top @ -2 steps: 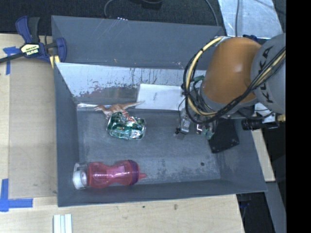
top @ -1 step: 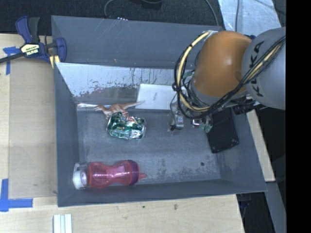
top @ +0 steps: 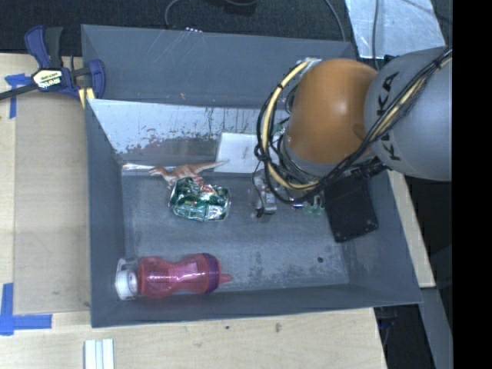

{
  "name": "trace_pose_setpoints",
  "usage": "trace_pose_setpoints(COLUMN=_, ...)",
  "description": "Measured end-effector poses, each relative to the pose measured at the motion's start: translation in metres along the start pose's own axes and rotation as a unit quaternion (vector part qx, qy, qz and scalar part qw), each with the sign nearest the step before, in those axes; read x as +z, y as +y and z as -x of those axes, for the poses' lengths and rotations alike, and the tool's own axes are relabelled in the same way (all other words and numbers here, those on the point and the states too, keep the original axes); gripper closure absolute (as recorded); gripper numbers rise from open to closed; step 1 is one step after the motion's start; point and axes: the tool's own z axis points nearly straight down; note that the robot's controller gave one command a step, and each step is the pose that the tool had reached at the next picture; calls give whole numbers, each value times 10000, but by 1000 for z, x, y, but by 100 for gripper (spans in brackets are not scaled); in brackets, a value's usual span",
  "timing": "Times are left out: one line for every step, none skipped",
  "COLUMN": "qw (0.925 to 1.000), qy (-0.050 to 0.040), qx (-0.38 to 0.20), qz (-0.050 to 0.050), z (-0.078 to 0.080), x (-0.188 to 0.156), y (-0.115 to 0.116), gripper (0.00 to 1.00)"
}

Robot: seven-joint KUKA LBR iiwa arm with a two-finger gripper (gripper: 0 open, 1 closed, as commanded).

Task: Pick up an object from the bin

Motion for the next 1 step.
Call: trace_pose_setpoints(qw=9993, qy=-7, qx=387, qz=5, z=10, x=4, y=13, gripper=100)
